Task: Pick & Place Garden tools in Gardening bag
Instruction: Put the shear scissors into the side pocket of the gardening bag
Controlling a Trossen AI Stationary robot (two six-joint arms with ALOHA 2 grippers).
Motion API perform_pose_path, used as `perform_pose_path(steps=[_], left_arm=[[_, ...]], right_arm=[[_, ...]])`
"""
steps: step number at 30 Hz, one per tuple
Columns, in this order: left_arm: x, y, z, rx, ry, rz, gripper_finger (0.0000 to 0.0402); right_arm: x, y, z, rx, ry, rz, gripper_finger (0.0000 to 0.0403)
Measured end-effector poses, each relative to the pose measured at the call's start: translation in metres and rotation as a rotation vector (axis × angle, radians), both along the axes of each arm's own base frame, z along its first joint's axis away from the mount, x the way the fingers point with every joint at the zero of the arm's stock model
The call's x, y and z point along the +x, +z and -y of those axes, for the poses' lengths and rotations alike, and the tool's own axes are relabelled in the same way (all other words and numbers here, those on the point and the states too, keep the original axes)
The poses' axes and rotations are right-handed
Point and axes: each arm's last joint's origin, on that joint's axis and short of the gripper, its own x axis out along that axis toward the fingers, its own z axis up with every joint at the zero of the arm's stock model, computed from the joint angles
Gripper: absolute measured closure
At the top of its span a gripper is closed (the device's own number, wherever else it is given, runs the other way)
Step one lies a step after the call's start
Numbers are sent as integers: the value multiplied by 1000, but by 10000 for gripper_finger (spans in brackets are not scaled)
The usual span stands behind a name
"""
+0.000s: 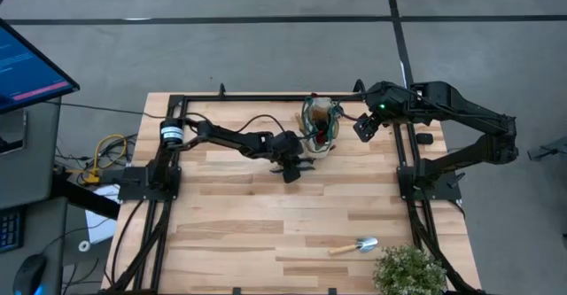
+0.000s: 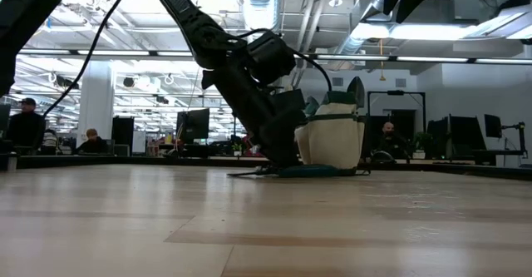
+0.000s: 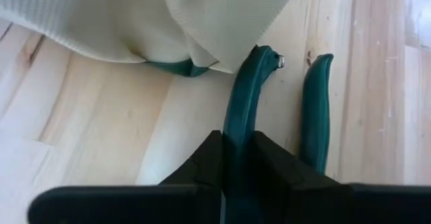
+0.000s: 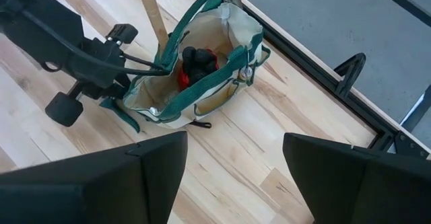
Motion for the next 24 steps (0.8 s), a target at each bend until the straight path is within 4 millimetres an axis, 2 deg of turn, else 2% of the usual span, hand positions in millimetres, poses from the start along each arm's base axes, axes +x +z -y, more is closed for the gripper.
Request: perform_pose_path(steps=[9,17,24], left_arm=[[-7,11,4,-48,5,8,352],[-20,48,8,-66,13,83,352],[-39,89,10,-75,23,194,352]], right_arm=[[0,0,0,-3,6,-3,164],[0,0,0,-4,5,-4,164],[1,1,0,-8,4,12,164]])
